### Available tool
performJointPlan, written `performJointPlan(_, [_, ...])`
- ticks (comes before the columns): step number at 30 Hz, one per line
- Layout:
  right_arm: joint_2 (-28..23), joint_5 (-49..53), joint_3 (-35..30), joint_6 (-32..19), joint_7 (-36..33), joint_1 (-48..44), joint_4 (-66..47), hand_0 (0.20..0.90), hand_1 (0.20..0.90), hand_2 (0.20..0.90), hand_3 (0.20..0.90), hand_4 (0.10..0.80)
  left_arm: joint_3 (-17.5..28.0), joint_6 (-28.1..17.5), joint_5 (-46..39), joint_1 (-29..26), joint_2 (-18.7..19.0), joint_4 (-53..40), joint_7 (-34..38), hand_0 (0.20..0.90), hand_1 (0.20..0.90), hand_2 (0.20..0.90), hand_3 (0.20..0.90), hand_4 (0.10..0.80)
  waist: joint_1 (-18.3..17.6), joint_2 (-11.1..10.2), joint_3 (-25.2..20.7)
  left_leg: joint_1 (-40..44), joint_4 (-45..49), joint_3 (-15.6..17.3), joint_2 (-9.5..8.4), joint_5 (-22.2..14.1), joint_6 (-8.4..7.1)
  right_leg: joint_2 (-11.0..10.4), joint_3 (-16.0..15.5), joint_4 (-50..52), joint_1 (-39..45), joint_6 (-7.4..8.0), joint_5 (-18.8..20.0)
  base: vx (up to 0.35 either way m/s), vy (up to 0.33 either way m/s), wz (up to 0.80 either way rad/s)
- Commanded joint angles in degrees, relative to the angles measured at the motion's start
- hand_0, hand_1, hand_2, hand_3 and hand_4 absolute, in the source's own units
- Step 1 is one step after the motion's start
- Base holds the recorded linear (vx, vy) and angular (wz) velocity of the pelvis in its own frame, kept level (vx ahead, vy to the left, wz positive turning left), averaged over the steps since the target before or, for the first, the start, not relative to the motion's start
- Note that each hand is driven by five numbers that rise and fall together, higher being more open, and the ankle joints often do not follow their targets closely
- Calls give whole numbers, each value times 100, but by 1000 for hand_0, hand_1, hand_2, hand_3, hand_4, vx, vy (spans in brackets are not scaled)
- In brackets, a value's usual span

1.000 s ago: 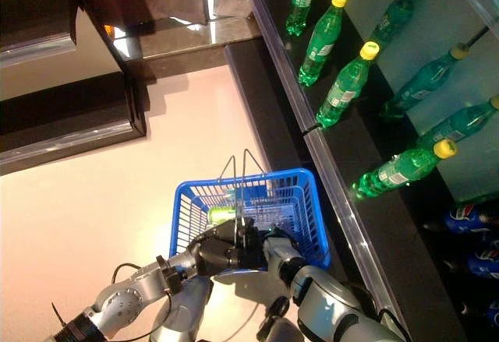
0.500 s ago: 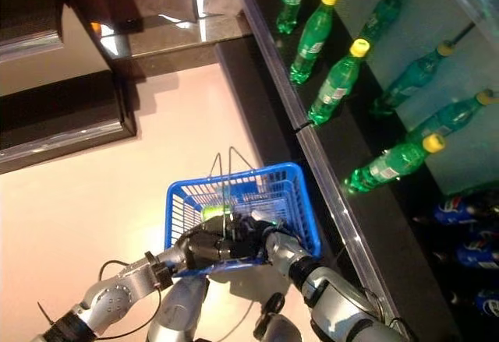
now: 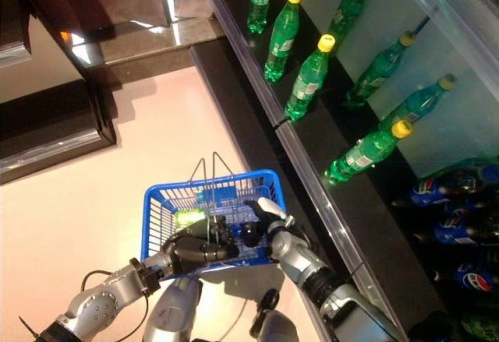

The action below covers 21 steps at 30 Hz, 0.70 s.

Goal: Pick up the drink and place into the basket.

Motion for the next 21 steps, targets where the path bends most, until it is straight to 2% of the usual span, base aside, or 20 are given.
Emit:
performJointPlan(1, [-550, -195, -229, -128, -477, 5, -632, 900, 900, 900, 900, 800, 117, -794, -648, -283, -938, -2535, -1641, 300, 300, 300, 200, 100, -74, 60, -760, 137, 597, -151, 219, -509, -316, -55, 350, -208, -174, 256, 827, 43, 25, 0])
performJointPlan(5, [-745, -338, -471, -84, -737, 229, -1122, 900, 900, 900, 900, 800, 152, -928, -605, -141, -911, -2538, -1653, 300, 300, 300, 200, 100, -143, 84, -841, 232, 566, -105, 239, -515, -318, -44, 379, -202, -122, 266, 796, 39, 43, -3])
performJointPlan(10, [-1180, -566, -1029, -204, -1192, 869, -2479, 900, 900, 900, 900, 800, 298, -1255, -677, 123, -850, -2613, -1514, 300, 300, 300, 200, 100, -320, 133, -987, 376, 481, 1, 282, -515, -313, -22, 477, -178, -90, 293, 729, 31, 67, -13])
performJointPlan(13, [-1310, -594, -1484, -913, -2222, 1142, -3363, 900, 900, 900, 900, 800, 301, -1570, -697, 198, -830, -2660, -1319, 300, 300, 300, 200, 100, -439, 169, -1084, 477, 460, 85, 307, -554, -299, -10, 556, -152, -75, 306, 675, 30, 86, -4])
performJointPlan(16, [-1279, -789, -1890, -1476, -2642, 1400, -4025, 900, 900, 900, 900, 800, 314, -1806, -660, 294, -896, -2670, -1166, 300, 300, 300, 200, 100, -543, 222, -1194, 544, 459, 168, 309, -618, -294, -8, 645, -127, -79, 306, 613, 23, 94, -8])
performJointPlan(21, [-1441, -877, -2078, -2079, -3066, 1703, -4663, 900, 900, 900, 900, 800, 308, -2323, -498, 366, -806, -2724, -997, 300, 300, 300, 200, 100, -650, 275, -1321, 643, 436, 300, 292, -690, -296, -39, 702, -115, -62, 318, 536, 2, 77, -18])
